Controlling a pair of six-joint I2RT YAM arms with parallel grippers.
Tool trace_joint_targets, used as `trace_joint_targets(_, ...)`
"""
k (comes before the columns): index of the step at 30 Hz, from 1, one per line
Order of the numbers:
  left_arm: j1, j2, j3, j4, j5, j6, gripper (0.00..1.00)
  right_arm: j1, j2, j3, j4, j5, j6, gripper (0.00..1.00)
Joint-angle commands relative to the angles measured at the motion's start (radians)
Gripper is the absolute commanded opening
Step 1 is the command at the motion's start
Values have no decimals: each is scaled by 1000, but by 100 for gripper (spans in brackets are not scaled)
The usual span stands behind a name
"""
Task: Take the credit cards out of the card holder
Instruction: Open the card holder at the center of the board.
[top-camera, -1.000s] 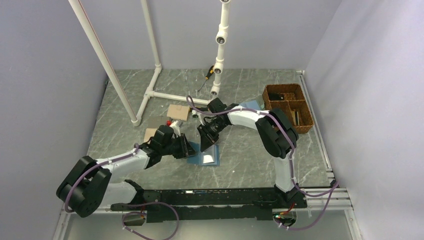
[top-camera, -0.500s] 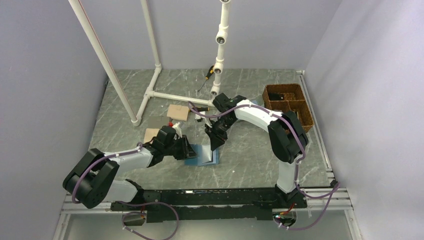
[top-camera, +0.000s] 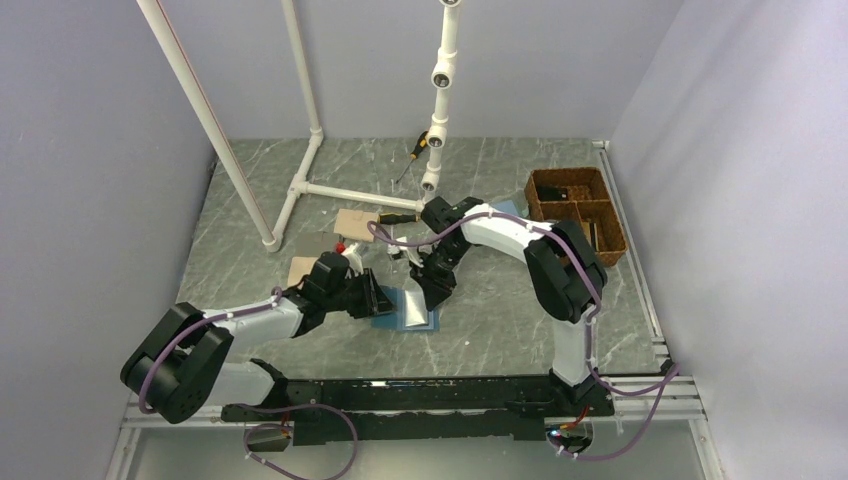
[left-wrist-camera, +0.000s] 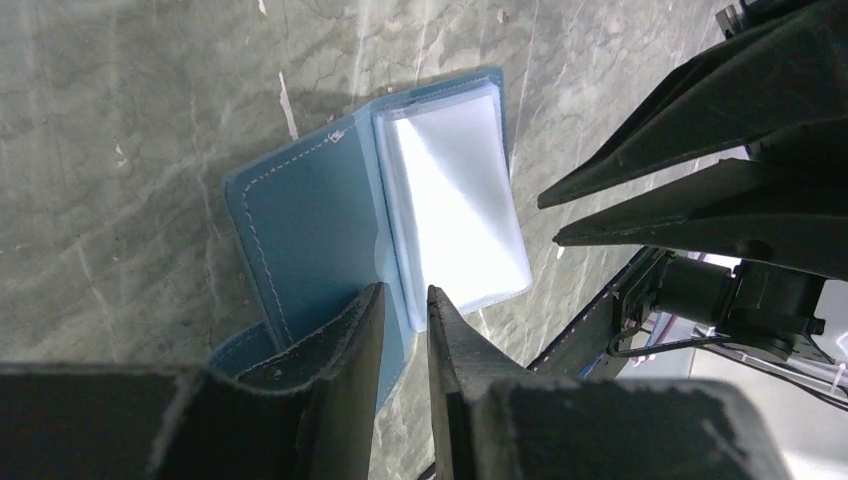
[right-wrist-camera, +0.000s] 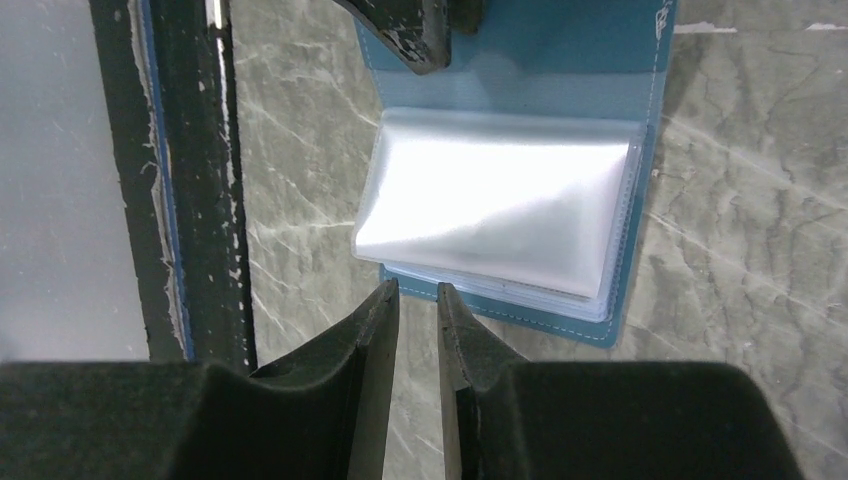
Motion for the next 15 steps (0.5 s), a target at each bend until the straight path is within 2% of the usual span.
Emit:
trace_joint_targets(1,-1,-9,-18,45,12,-12,28,7,18,1,-15,20,-44,24)
trace_joint_targets(8,-1,-10,-27,55,12,-17,28,6,40,2,-50,12,-93,24)
trace_joint_targets(15,0,-11,-35,74,20,-25,28,24,63,1,-32,3,-75,23)
